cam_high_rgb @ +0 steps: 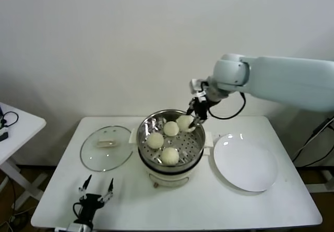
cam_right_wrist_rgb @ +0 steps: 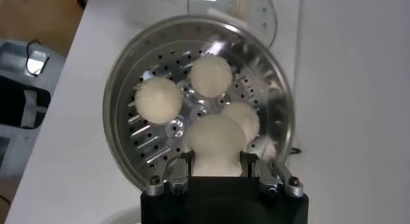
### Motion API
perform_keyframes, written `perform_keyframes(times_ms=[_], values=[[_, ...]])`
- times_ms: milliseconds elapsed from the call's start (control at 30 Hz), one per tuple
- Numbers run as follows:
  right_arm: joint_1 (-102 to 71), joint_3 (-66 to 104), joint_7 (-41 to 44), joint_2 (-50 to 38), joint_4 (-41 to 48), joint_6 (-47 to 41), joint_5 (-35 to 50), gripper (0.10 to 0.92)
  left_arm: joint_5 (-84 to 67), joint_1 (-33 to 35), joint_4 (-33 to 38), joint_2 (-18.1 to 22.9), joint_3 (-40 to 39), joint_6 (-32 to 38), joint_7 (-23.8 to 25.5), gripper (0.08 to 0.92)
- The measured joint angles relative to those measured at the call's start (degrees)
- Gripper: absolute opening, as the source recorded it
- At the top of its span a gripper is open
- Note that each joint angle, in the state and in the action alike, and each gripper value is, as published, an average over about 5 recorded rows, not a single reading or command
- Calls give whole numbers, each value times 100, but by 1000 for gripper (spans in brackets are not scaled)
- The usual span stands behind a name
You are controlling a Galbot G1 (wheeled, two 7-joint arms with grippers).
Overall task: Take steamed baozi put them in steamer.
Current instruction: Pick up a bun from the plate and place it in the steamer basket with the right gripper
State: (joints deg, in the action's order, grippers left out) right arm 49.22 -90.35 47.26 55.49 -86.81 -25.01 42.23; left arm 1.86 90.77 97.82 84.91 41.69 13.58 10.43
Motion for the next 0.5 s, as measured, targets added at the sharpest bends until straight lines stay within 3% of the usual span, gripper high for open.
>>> perform_keyframes(times_ms=[500], values=[[-1017, 234, -163, 326, 468, -16, -680, 532, 3, -28, -73, -28, -2, 12, 3, 823]])
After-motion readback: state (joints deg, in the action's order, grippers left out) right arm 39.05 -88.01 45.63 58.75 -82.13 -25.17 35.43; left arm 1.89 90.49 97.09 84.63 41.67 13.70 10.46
